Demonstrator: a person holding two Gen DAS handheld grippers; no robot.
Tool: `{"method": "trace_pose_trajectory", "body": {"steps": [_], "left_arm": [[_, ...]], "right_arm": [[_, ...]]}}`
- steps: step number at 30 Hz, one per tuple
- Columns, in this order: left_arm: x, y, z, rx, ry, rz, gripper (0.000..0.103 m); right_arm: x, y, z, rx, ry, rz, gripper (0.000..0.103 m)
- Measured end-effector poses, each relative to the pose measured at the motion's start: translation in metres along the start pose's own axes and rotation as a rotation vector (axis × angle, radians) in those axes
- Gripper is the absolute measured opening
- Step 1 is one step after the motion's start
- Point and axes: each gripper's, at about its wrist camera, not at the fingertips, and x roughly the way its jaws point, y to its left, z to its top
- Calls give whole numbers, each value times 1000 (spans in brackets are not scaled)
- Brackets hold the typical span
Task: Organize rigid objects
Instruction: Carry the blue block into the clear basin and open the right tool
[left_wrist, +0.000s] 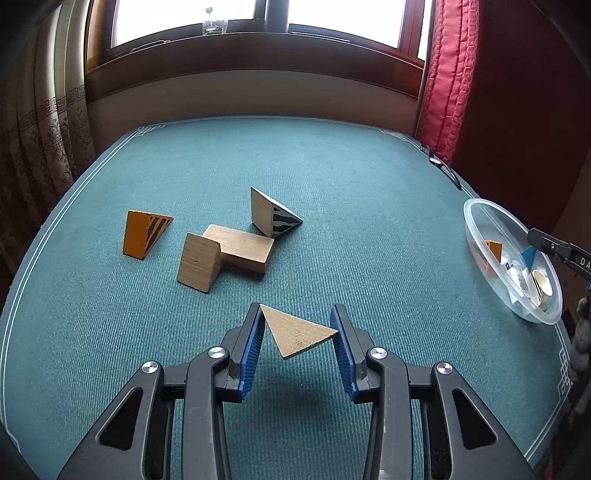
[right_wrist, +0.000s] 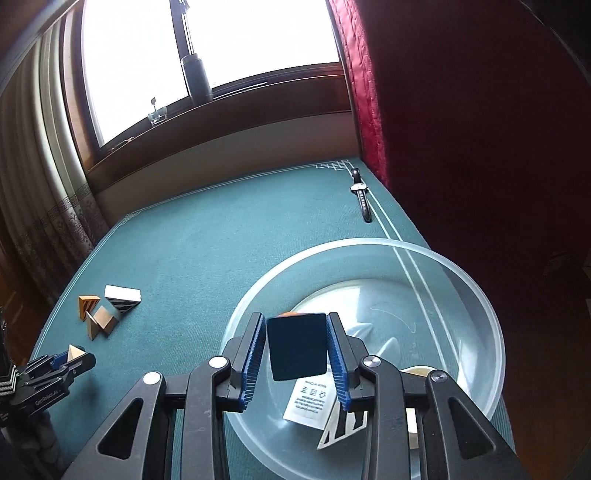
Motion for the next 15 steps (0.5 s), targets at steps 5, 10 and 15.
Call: {"method": "trace_pose_trajectory", "body": {"steps": [5,10,15], "left_arm": [[-1,-4,1,0,-3,-5,38],[0,-12,1,8,2,-14,38],[2,-22,1,22,8,-29,38]], "right_arm": [[-3,-10,-3,14,-17,-33,64],[-6,-17,-5,20,-28,-52,64],[-5,-27,-7,41,-17,-65,68]]}}
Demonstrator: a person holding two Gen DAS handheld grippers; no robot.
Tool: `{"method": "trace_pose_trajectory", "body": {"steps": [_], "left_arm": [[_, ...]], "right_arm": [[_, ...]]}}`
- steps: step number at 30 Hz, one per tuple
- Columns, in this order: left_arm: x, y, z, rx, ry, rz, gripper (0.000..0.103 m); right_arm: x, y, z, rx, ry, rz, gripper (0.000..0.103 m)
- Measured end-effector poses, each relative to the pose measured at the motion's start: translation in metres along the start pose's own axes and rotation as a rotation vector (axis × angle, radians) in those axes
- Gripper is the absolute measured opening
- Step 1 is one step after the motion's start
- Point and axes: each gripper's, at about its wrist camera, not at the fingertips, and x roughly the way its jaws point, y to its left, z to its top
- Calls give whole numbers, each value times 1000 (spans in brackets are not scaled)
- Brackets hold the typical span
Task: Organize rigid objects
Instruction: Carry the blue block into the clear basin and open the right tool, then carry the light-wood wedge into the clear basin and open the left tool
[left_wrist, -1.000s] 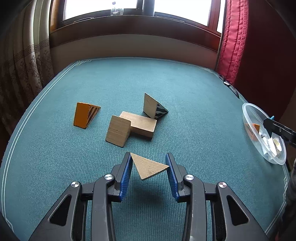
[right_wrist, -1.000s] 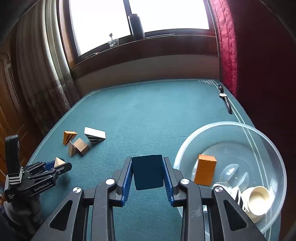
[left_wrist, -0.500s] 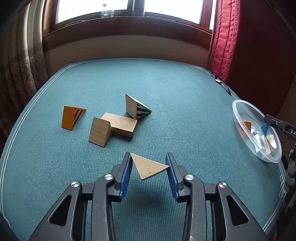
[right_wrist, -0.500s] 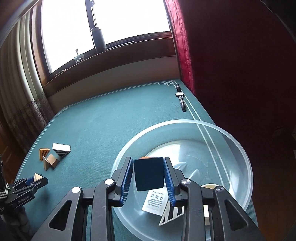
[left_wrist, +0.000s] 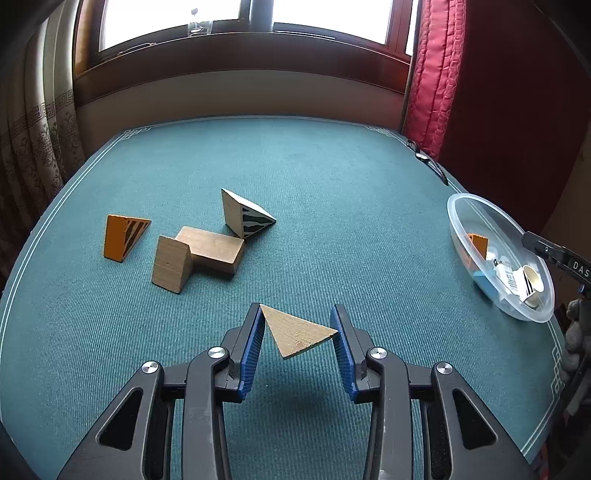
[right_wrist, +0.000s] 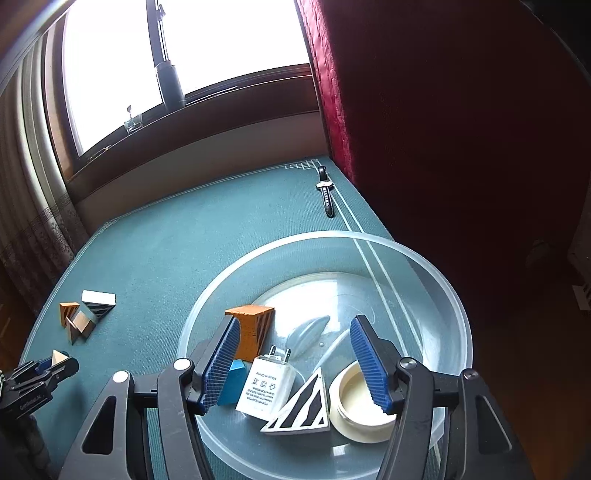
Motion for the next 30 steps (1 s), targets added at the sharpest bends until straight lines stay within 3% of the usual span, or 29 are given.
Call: {"method": "trace_pose_trajectory", "body": {"steps": [9,30], "left_arm": [[2,-32,13,53,-4,-50,38],[24,-178,51,308,-16,-224,38]], "right_arm": [[-1,-16,0,34,13,-19,72],[-17,-63,2,132,-15,-38,72]]}}
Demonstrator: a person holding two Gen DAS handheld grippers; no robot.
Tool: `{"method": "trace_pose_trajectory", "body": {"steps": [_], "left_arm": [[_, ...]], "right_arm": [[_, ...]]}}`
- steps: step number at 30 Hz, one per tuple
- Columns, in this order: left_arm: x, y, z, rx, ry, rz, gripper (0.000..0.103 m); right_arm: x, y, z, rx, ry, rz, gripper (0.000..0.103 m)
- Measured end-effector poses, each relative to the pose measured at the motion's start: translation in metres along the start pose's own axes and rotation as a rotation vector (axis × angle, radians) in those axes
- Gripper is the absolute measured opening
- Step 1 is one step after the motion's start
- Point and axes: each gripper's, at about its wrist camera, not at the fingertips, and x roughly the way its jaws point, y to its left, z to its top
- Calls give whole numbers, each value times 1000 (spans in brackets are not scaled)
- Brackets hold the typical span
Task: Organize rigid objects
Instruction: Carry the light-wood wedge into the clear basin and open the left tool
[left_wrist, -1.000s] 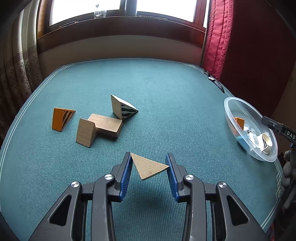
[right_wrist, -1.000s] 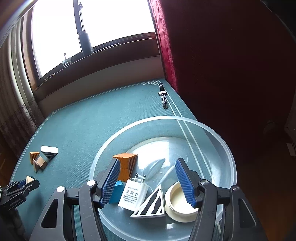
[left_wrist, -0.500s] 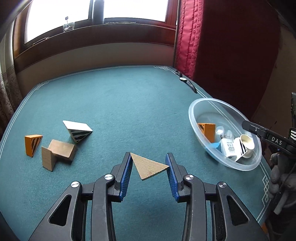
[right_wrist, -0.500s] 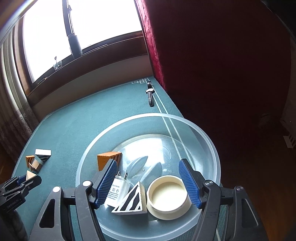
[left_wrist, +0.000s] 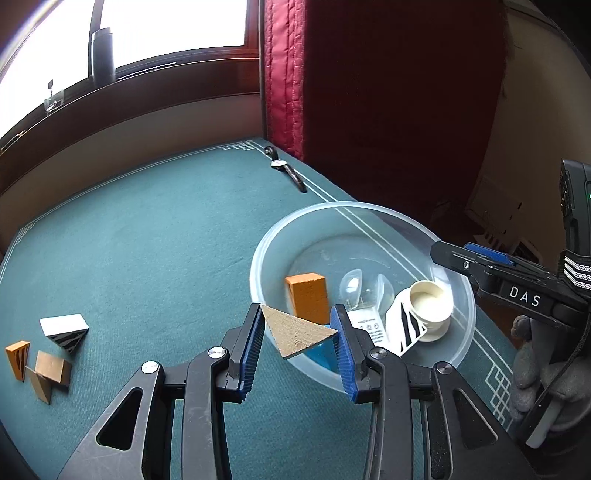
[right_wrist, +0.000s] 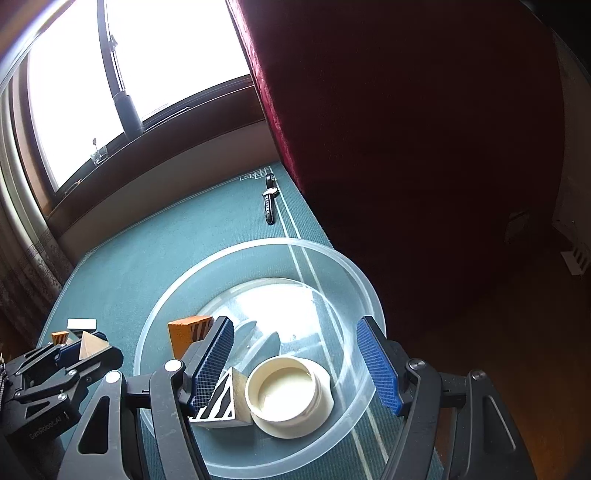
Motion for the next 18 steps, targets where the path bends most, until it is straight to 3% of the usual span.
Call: {"method": "trace_pose_trajectory", "body": {"steps": [12,14,15,16,18], "left_arm": [[22,-38,18,49,-4,-71,38],[25,-39,19,37,5,-93,46],[26,-37,18,24,8,-103,60],[26,-35,16,6,0,-104,67],[25,-29,14,-22,-12,-98,67]], "right_arm": [[-2,-12,7,56,-17,-7,73],[-1,-13,7,59,-18,-8,73],[-2,-13,6,61,-17,-9,73],[-1,-13,6,63,-16,-8,73],[0,-12,4,65,-13,-9,73]]}}
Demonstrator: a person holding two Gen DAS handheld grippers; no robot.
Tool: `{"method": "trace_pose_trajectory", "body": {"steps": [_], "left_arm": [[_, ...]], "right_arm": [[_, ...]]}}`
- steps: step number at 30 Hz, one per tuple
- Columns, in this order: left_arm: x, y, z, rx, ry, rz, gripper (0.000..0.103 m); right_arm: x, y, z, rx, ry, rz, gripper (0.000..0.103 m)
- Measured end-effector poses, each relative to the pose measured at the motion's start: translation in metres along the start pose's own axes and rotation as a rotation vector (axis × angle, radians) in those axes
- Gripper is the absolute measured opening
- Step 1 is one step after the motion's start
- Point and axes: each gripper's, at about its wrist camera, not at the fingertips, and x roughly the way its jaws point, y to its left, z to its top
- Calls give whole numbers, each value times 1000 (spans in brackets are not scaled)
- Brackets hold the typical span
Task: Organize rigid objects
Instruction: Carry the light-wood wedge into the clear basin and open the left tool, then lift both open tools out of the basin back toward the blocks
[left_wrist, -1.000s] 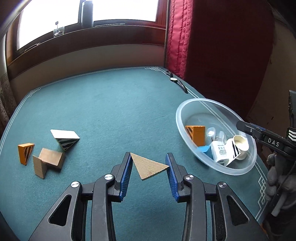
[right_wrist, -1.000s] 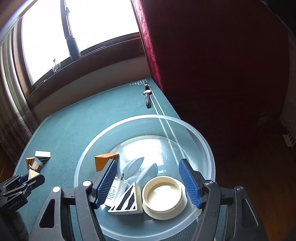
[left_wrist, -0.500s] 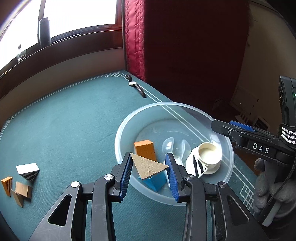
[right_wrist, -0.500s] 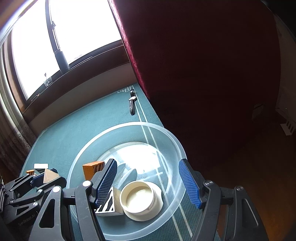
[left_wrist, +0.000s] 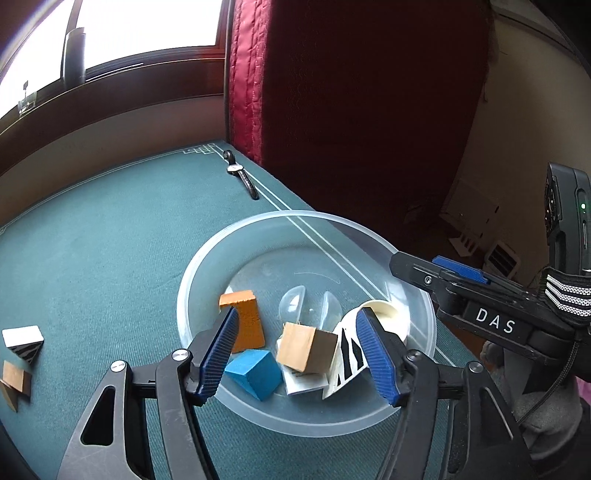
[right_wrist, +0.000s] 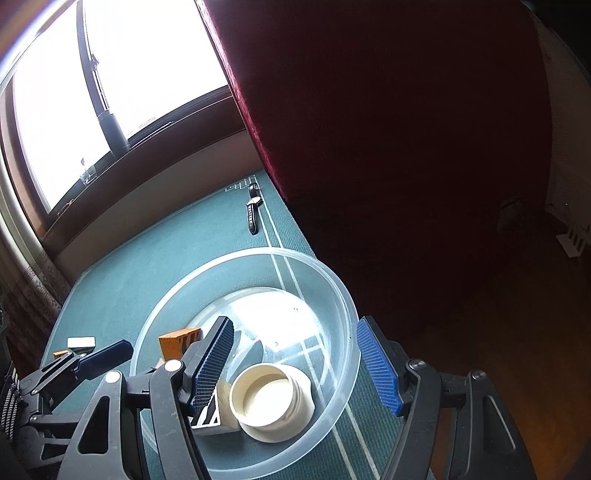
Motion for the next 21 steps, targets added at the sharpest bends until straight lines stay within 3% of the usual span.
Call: {"method": "trace_pose_trajectory", "body": {"steps": [11,21], "left_arm": [[-21,28,-9,-86,-53,88,69],[-25,30,-16,-59,-50,128,69]], "right_arm": [[-3,13,-6,-42,-24,-7,73],[-3,10,-8,-41,-25,-9,74]]}}
